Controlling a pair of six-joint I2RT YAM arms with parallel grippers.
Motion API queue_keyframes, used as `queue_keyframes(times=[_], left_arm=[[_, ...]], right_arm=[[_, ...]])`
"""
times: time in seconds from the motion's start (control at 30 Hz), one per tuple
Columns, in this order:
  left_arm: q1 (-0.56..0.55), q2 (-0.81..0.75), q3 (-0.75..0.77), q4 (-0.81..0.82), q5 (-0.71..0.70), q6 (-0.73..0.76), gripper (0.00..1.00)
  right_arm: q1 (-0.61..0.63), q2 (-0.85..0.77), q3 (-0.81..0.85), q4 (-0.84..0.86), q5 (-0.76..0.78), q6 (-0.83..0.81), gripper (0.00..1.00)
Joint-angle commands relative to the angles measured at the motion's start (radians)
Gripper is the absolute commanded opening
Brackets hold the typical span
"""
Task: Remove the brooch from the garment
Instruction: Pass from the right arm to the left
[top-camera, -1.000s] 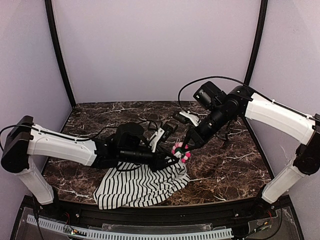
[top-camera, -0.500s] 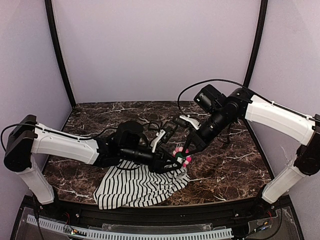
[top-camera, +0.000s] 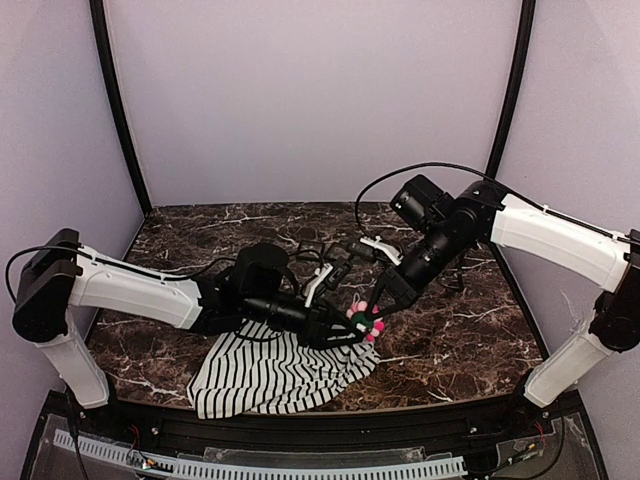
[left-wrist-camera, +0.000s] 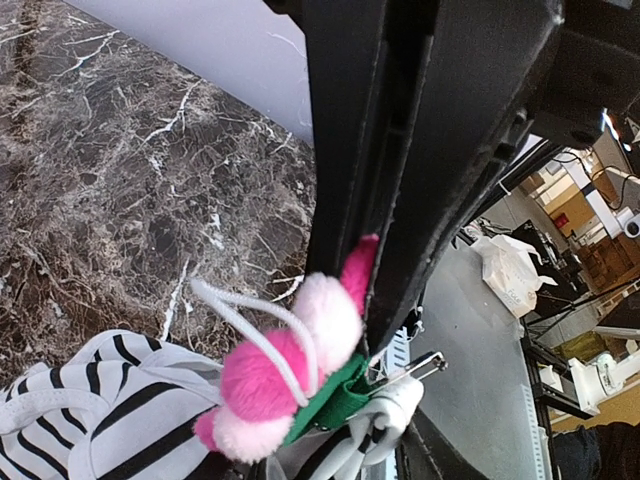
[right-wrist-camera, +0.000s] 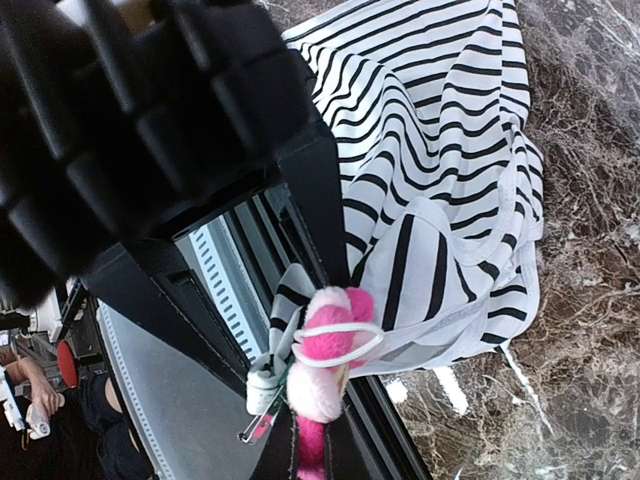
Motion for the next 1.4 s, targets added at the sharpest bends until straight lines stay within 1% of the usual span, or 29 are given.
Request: queue_keyframes(times=[0.0,0.03,0.1,0.17,0.2,0.27,0.3,0.37,0.4,0.43,0.5,0.53,0.57,0.6,0.63,0.67,0.7,0.73,0.77,0.87,1.0,1.1,1.13,1.2,1.37], left_arm=[[0.013,0.002,0.033,0.052,-0.045,0.017,0.46],[0.013,0.001,0.033,0.050,-0.054,0.017,0.50],[0.014,-0.001,0.031,0.051,-0.065,0.016,0.52],[0.016,-0.003,0.027,0.055,-0.066,0.014,0.56],[0.017,-0.004,0.027,0.055,-0.065,0.014,0.64],[0.018,-0.003,0.029,0.056,-0.058,0.015,0.68],[0.018,-0.004,0.031,0.056,-0.049,0.016,0.68],[0.018,-0.007,0.033,0.058,-0.035,0.017,0.61],[0.018,-0.009,0.034,0.062,-0.029,0.018,0.54],[0.018,-0.009,0.033,0.063,-0.024,0.018,0.51],[0.018,-0.015,0.030,0.069,-0.008,0.017,0.37],[0.018,-0.015,0.029,0.072,0.004,0.014,0.33],[0.018,-0.016,0.026,0.079,0.008,0.012,0.26],[0.018,-0.016,0.023,0.083,0.021,0.004,0.23],[0.018,-0.015,0.020,0.093,0.028,0.000,0.18],[0.018,-0.015,0.019,0.100,0.043,-0.010,0.15],[0.018,-0.014,0.015,0.113,0.049,-0.017,0.10],[0.017,-0.015,0.012,0.123,0.058,-0.030,0.08],[0.018,-0.016,0.002,0.144,0.061,-0.037,0.05],[0.018,-0.021,-0.025,0.179,0.055,-0.071,0.01],[0.020,-0.054,-0.066,0.219,-0.004,-0.107,0.01],[0.020,-0.095,-0.087,0.235,-0.095,-0.128,0.01],[0.020,-0.105,-0.097,0.237,-0.116,-0.141,0.01],[0.019,-0.128,-0.115,0.271,-0.166,-0.173,0.01],[0.020,-0.156,-0.170,0.488,-0.249,-0.282,0.01]], right_arm=[[0.013,-0.029,-0.016,0.011,-0.149,-0.026,0.00],[0.014,-0.030,-0.019,0.010,-0.151,-0.027,0.00],[0.014,-0.034,-0.026,0.010,-0.157,-0.027,0.00],[0.016,-0.037,-0.033,0.012,-0.167,-0.029,0.00],[0.017,-0.040,-0.036,0.013,-0.172,-0.031,0.00],[0.020,-0.042,-0.039,0.012,-0.177,-0.031,0.00],[0.021,-0.043,-0.040,0.012,-0.176,-0.032,0.00],[0.022,-0.046,-0.040,0.013,-0.169,-0.031,0.00],[0.022,-0.046,-0.039,0.014,-0.167,-0.031,0.00],[0.022,-0.047,-0.039,0.014,-0.165,-0.031,0.00],[0.022,-0.046,-0.037,0.016,-0.157,-0.031,0.00],[0.022,-0.046,-0.037,0.016,-0.154,-0.031,0.00],[0.022,-0.045,-0.036,0.019,-0.151,-0.032,0.00],[0.022,-0.044,-0.034,0.021,-0.148,-0.031,0.00],[0.021,-0.044,-0.033,0.026,-0.143,-0.030,0.00],[0.021,-0.045,-0.030,0.034,-0.132,-0.025,0.00],[0.021,-0.045,-0.026,0.045,-0.117,-0.018,0.00],[0.020,-0.047,-0.021,0.057,-0.099,-0.004,0.00],[0.019,-0.051,-0.017,0.080,-0.079,0.009,0.02],[0.005,-0.067,-0.010,0.138,0.000,0.056,0.19],[-0.015,-0.138,-0.042,0.282,0.060,0.136,0.56],[-0.022,-0.227,-0.120,0.449,0.121,0.208,0.79],[-0.022,-0.259,-0.158,0.507,0.133,0.238,0.83],[-0.021,-0.321,-0.240,0.641,0.143,0.296,0.87],[-0.021,-0.432,-0.459,0.950,0.137,0.444,0.86]])
